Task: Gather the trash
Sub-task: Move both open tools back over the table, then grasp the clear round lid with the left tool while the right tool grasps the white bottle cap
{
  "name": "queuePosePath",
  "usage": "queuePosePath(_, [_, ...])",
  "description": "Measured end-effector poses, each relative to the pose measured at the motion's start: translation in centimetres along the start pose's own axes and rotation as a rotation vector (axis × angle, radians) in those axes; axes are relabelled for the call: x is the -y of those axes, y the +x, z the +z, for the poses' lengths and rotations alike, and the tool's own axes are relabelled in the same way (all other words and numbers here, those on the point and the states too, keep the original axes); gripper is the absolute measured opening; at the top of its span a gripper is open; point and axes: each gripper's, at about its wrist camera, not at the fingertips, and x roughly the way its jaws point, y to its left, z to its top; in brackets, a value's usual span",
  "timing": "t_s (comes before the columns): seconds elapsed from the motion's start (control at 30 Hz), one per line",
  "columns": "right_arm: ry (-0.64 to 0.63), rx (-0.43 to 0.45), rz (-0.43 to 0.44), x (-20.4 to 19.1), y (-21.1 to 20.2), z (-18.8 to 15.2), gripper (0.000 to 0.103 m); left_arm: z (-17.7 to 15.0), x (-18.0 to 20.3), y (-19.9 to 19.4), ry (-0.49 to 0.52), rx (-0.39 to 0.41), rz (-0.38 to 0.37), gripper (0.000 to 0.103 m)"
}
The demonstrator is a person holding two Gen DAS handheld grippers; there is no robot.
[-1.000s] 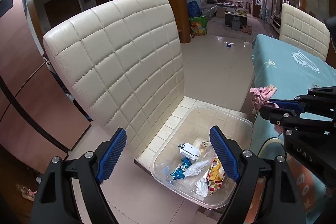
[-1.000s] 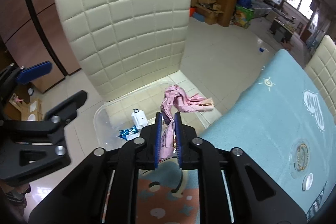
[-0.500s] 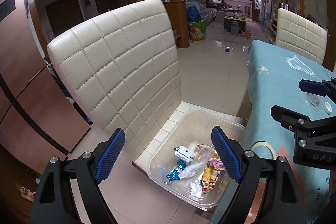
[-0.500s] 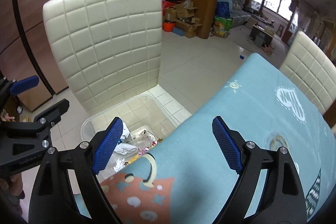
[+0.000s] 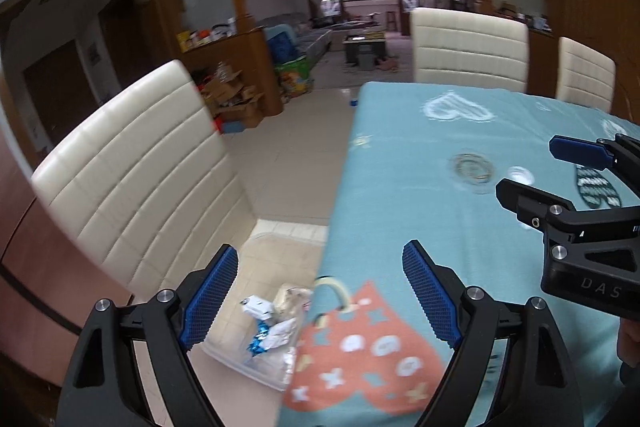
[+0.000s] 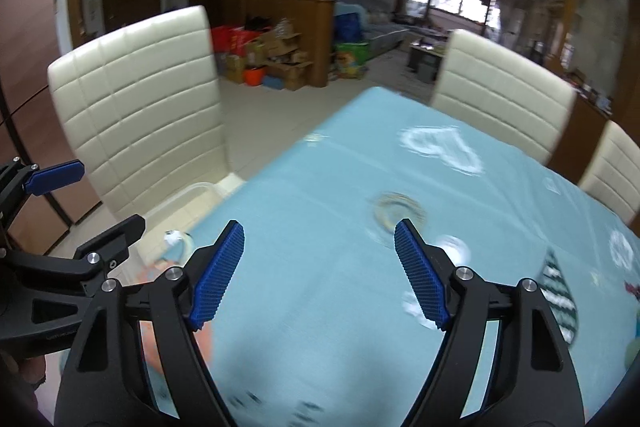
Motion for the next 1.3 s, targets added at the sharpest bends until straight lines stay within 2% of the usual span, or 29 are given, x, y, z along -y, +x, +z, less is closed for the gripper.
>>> queuePosePath(0.1, [0.066,0.000,-0.025,3.3,-2.0,-1.2,0.078,0.7,3.3,-1.0,0.015,0.023,-0.035,0.082])
queuePosePath(0.2, [0.115,0.015,-0.056,6.3,-4.1,-2.5,0.078,1.5,6.8,-1.4,0.029,0.006,-0.087,0.082])
queuePosePath(0.3, [0.140,0.023,-0.077,8.6,-5.4,-3.7,0.079,1.9,9.7,-1.9,0.072,0.012,-0.095,0.082])
queuePosePath(0.4, [0.175,0.017,-0.096,11.1,-5.8,-4.8,0.079,2.3,12.4,-2.0,0.113,0.013,-0.107,0.082])
queuePosePath(0.53, [0.220,-0.006,-0.103,14.0,-5.2,-6.1,0.079,2.3,14.2,-1.1,0.130,-0.016,-0.131,0.082])
queuePosePath(0.7, [0.257,-0.062,-0.083,16.4,-2.5,-7.5,0.079,2.4,15.3,1.1,0.146,-0.055,-0.141,0.082])
queuePosePath(0.83, [0.268,-0.116,-0.013,16.9,0.9,-8.0,0.079,2.3,15.5,2.8,0.161,-0.076,-0.148,0.082])
queuePosePath(1.07, [0.200,-0.213,0.006,16.5,7.2,-6.7,0.078,3.1,15.7,6.8,0.206,-0.104,-0.139,0.082])
queuePosePath(1.3, [0.110,-0.235,0.041,14.7,12.0,-5.0,0.077,4.4,15.2,11.3,0.260,-0.147,-0.083,0.082])
